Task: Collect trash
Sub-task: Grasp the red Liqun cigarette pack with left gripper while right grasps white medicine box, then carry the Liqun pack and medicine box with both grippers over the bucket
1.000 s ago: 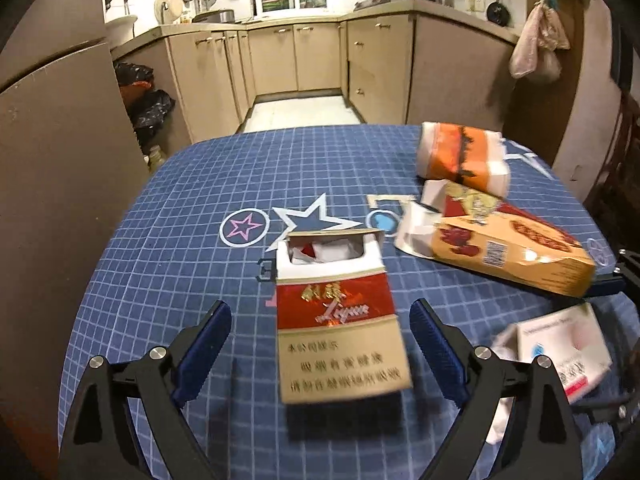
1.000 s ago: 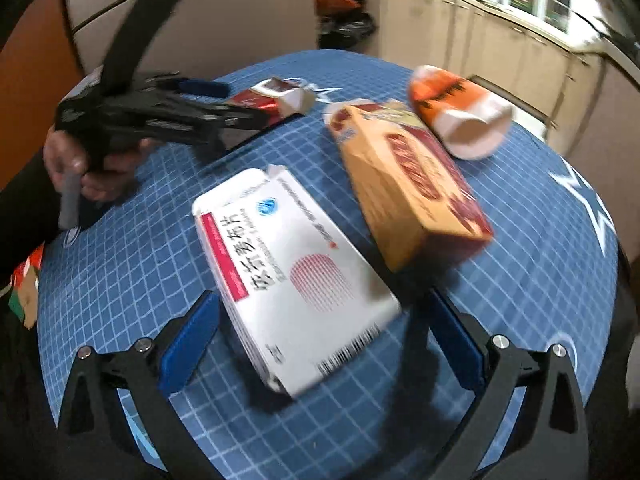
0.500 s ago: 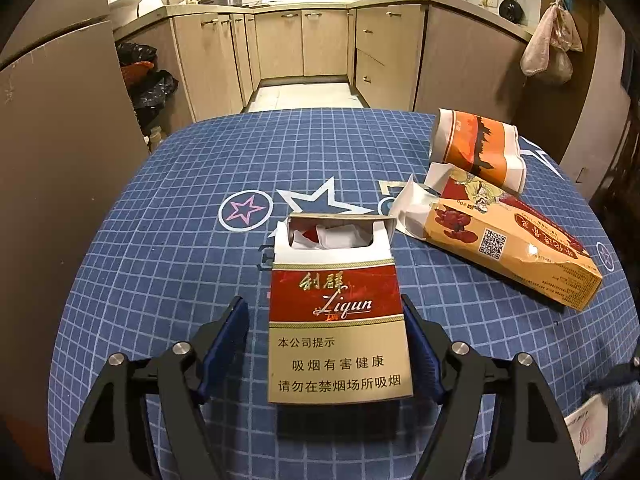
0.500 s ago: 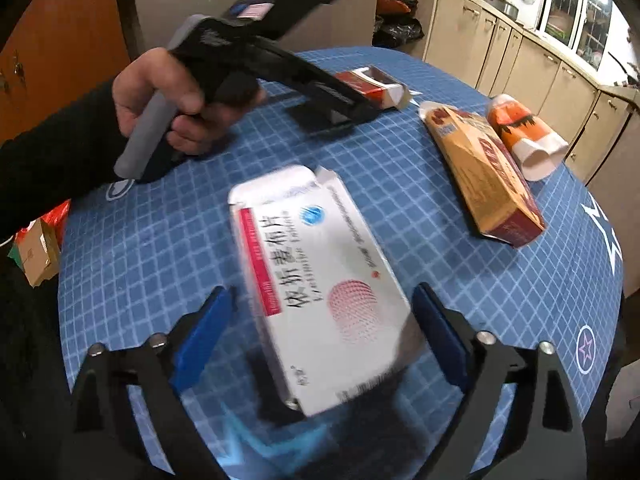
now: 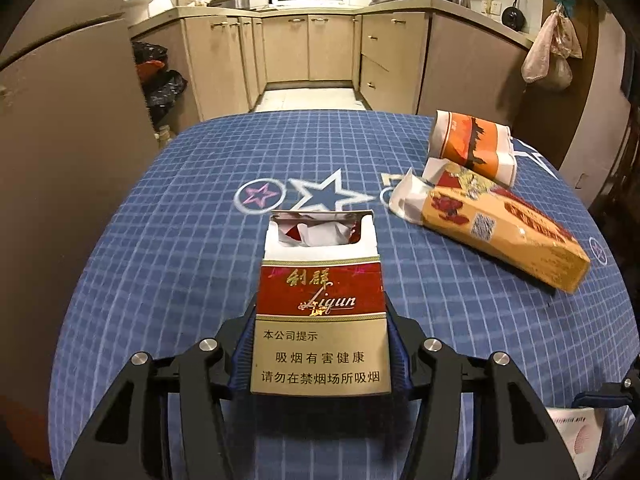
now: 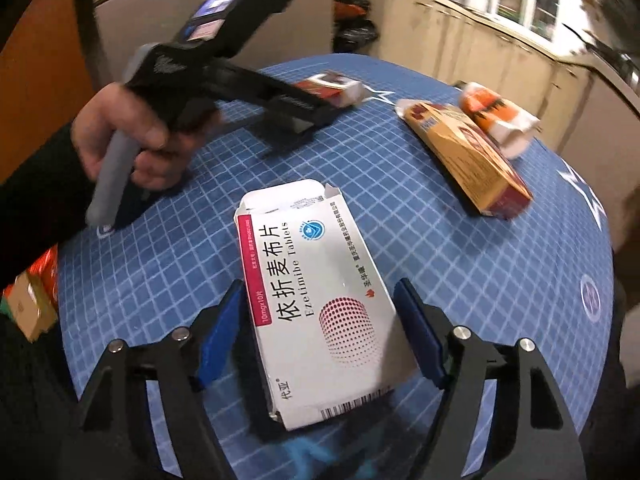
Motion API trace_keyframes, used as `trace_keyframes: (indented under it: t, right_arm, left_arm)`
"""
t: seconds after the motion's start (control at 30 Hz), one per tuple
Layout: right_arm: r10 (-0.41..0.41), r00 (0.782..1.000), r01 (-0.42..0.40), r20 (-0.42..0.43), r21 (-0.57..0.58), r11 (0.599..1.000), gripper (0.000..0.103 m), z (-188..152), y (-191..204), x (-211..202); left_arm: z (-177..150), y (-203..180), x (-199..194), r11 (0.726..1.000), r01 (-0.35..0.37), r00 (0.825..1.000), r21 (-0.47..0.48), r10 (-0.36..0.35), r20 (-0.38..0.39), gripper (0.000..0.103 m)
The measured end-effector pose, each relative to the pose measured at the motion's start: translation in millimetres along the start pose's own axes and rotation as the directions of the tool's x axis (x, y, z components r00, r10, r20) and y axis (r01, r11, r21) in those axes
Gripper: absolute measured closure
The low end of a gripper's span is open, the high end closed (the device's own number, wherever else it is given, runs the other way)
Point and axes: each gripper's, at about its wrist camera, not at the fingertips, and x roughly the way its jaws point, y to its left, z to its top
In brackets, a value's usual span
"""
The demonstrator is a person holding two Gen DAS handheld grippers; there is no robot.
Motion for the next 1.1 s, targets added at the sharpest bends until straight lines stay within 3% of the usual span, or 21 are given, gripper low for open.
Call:
trace_keyframes:
  t: [0.2,0.43,0.7,0.83,1.1]
  right_arm:
    - [-0.076,0.995,0.061,0.067,0.207,0.977,0.036,-26.3,-2.5,-40.1]
    - [-0.185,0.974,0.113,0.134,0.42,0.901,0.038,-67.4,-3.8,-83.4]
    - [-0.268,0.948,0.154,0.171,0.49,0.858,0.038,-84.6,-2.6,-110.8]
    - [-0.341,0.918,0.195,0.201,0.52,0.832,0.038,-96.1,-1.9,-143.2]
    - [-0.514,0.831,0.315,0.211,0.584,0.748,0.038,-132.7,-11.4,-217.2]
  left_arm:
    - [-22.6,-8.1,-50.5,0.998,-0.061,0.995,0.012,0.06,0.075,0.047]
    - [-49.1,-43.2,-105.0,0.994,-0.096,0.982,0.056,0.085,0.166,0.047]
    - [-68.7,-85.7,-140.9,0.989,-0.081,0.977,0.125,0.054,0.206,0.047]
    - [-67.0,-112.0,-159.2,0.985,-0.067,0.969,0.161,0.026,0.245,0.047]
    - [-61.3,-169.6,-191.1,0.971,0.007,0.949,0.239,-0.082,0.304,0.047]
